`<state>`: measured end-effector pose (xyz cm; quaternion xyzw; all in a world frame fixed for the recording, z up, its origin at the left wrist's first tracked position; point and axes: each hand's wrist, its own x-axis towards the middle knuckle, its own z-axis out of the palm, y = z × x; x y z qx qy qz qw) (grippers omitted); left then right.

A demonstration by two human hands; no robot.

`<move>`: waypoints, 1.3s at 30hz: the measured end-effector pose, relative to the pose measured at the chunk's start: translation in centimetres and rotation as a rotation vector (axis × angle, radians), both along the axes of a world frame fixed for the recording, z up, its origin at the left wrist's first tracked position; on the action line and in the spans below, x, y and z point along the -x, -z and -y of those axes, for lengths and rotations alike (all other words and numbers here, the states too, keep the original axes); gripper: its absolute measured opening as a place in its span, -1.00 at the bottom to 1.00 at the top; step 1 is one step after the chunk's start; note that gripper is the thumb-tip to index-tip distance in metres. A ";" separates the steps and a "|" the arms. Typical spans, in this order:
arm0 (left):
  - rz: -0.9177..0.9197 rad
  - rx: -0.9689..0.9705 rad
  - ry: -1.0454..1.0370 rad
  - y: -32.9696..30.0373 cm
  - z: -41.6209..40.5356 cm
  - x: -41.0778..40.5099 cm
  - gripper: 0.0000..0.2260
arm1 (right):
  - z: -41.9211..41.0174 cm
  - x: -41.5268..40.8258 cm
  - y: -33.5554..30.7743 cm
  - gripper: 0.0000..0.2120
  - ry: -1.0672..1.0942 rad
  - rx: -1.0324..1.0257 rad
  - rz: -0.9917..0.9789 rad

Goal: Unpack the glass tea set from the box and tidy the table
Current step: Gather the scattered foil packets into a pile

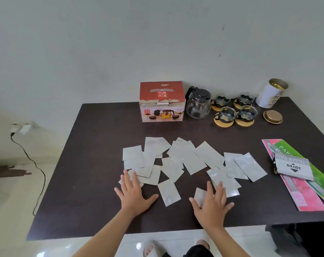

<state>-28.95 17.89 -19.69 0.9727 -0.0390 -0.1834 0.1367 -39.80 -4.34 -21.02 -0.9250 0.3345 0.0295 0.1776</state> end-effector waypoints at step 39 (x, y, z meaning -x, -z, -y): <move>0.141 0.583 -0.309 1.1 17.0 1.3 -0.15 | 10.1 -5.9 1.0 -0.18 -0.267 -0.204 0.206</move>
